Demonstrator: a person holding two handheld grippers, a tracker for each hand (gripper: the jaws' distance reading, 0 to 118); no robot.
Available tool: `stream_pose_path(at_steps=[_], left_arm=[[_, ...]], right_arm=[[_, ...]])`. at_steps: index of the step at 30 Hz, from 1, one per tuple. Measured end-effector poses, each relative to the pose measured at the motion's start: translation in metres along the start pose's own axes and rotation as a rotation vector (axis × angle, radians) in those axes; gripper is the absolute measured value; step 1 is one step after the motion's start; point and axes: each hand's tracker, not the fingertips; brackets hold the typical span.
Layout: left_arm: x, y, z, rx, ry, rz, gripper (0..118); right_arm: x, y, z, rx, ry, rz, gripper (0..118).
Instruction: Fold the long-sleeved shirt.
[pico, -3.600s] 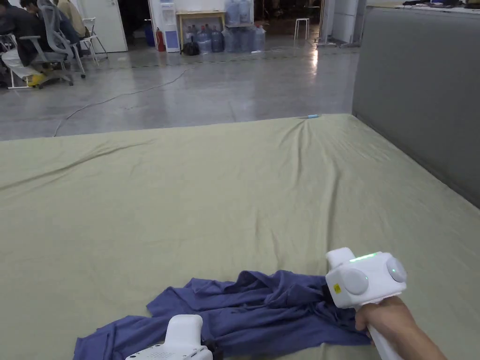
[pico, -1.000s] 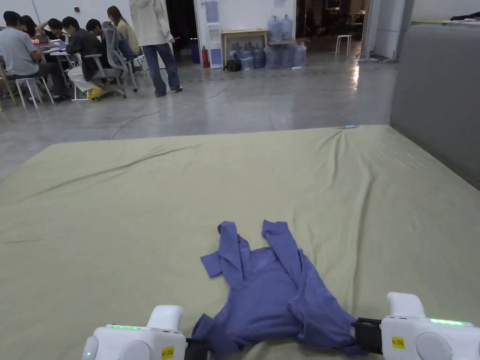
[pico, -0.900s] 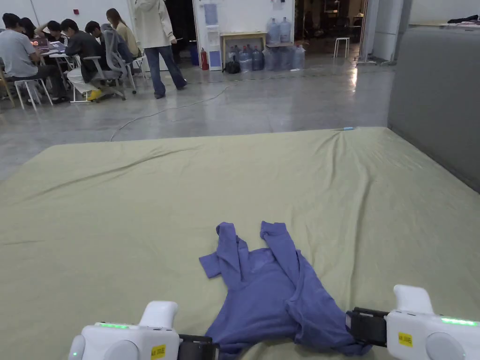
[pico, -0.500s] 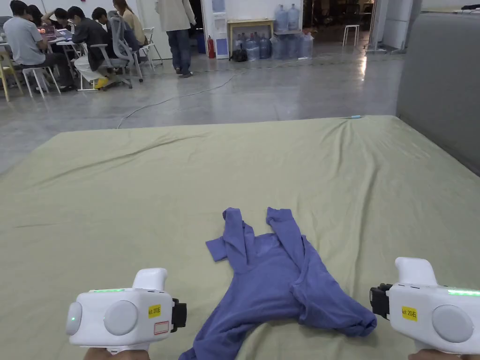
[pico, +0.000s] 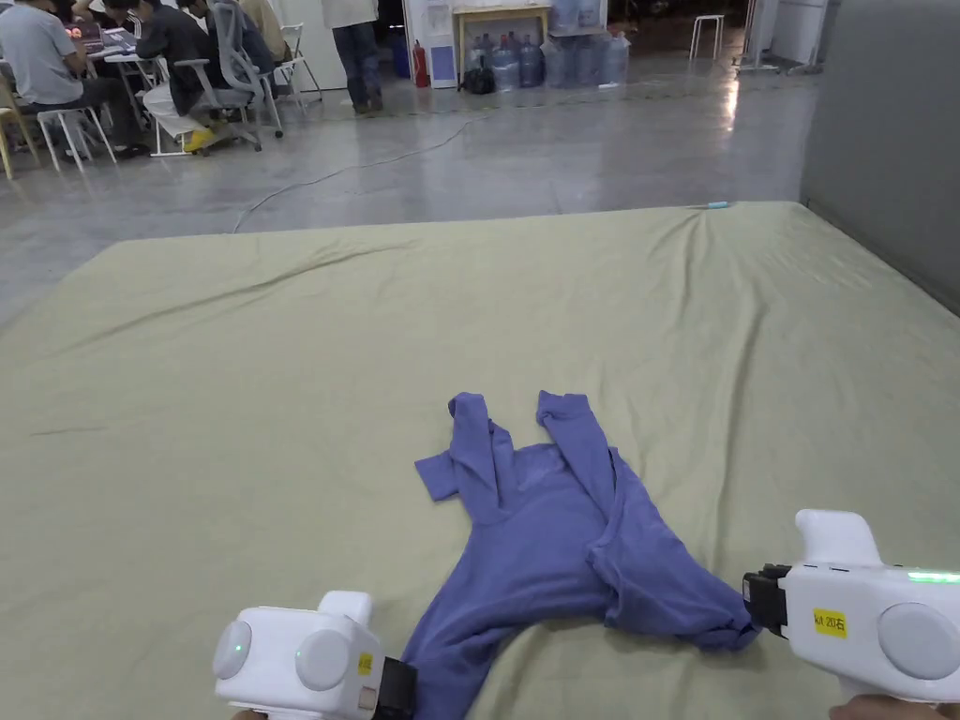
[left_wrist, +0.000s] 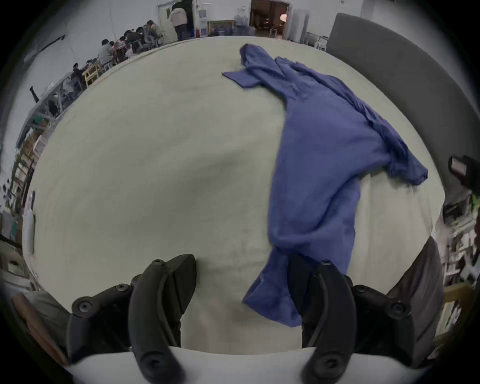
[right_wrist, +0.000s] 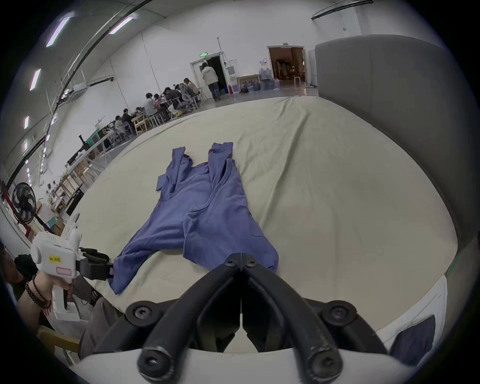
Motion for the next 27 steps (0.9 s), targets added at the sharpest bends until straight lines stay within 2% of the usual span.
stream_pose_path(at_steps=[2, 4, 6, 8, 9, 13, 15, 18, 19, 20, 23, 24, 27], left_arm=[[0.011, -0.004, 0.002, 0.035, 0.052, -0.068, 67], [0.019, -0.006, 0.003, 0.043, 0.023, -0.118, 36], [0.029, -0.006, 0.008, 0.052, 0.029, -0.205, 0], [0.039, -0.008, 0.014, 0.071, 0.055, -0.267, 0], [0.039, -0.007, 0.019, 0.081, -0.010, -0.267, 0], [0.035, 0.003, 0.038, 0.138, -0.088, -0.182, 0], [0.033, 0.010, 0.042, 0.139, -0.109, -0.166, 0], [0.031, 0.018, 0.043, 0.151, -0.145, -0.146, 0], [0.030, 0.021, 0.043, 0.151, -0.155, -0.139, 0], [0.029, 0.023, 0.043, 0.154, -0.163, -0.134, 0], [0.026, 0.028, 0.045, 0.168, -0.203, -0.099, 0], [0.024, 0.028, 0.045, 0.166, -0.223, -0.076, 0], [0.018, 0.022, 0.044, 0.146, -0.264, -0.012, 0]], right_arm=[[0.000, -0.002, -0.002, -0.007, -0.004, -0.003, 0], [-0.001, -0.003, -0.007, -0.017, -0.007, -0.004, 0], [-0.002, -0.003, -0.009, -0.025, -0.011, -0.004, 0], [-0.003, -0.003, -0.011, -0.031, -0.011, -0.002, 0], [-0.004, -0.002, -0.012, -0.033, -0.010, 0.000, 0], [-0.013, 0.016, -0.020, -0.024, -0.004, 0.039, 0], [-0.024, 0.036, -0.031, -0.006, 0.001, 0.075, 0], [-0.048, 0.082, -0.057, 0.014, 0.061, 0.156, 0], [-0.057, 0.098, -0.069, 0.017, 0.085, 0.187, 10], [-0.065, 0.114, -0.083, 0.020, 0.108, 0.219, 36], [-0.096, 0.155, -0.136, -0.007, 0.165, 0.329, 69], [-0.107, 0.168, -0.155, -0.024, 0.179, 0.374, 100], [-0.129, 0.195, -0.219, -0.094, 0.204, 0.491, 102]])
